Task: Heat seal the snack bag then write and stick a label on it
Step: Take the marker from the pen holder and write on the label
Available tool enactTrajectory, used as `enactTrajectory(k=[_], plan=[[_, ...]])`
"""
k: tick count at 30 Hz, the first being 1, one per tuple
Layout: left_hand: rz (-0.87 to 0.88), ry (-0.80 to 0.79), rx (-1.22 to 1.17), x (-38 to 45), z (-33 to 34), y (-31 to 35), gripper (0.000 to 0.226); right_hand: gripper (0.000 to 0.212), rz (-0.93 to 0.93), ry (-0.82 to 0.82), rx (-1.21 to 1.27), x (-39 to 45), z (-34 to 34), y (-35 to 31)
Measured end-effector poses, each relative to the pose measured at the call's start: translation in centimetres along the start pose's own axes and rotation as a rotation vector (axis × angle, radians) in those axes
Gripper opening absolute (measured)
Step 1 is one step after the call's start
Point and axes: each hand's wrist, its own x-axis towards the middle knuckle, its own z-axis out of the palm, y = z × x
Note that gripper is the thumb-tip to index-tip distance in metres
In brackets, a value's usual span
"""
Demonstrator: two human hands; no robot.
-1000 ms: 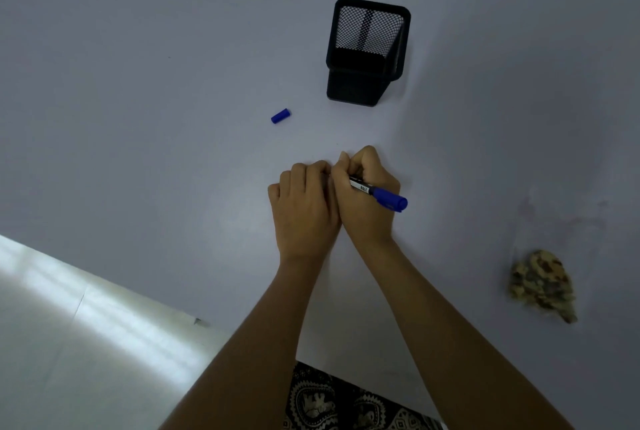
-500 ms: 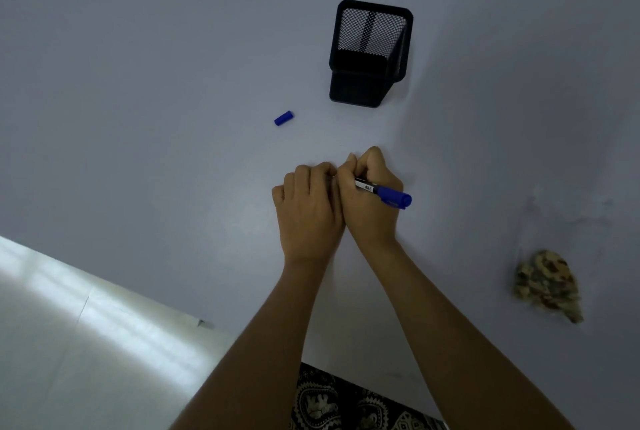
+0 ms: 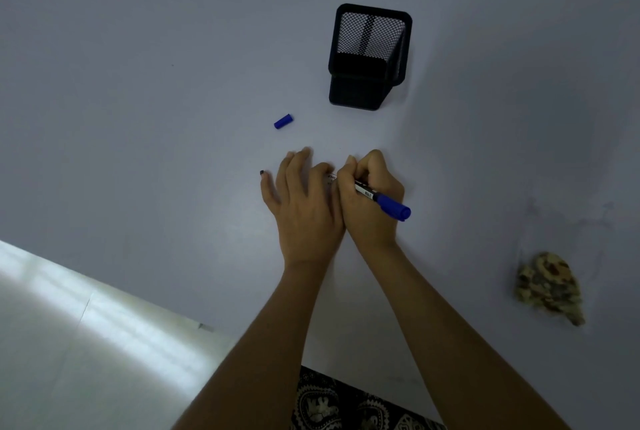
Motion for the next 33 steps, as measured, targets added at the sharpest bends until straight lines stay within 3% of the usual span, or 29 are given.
enactTrajectory(k=[13, 33], plan=[[0.035, -0.048, -0.019, 0.11, -0.26, 0.34, 0.033, 0.026, 0.006, -0.052, 0.034, 0.01, -0.27, 0.28], [0.024, 0.014, -0.036, -0.22, 0.13, 0.09, 0.019, 0.026, 0.011, -0.026, 0.04, -0.11, -0.3, 0.08]])
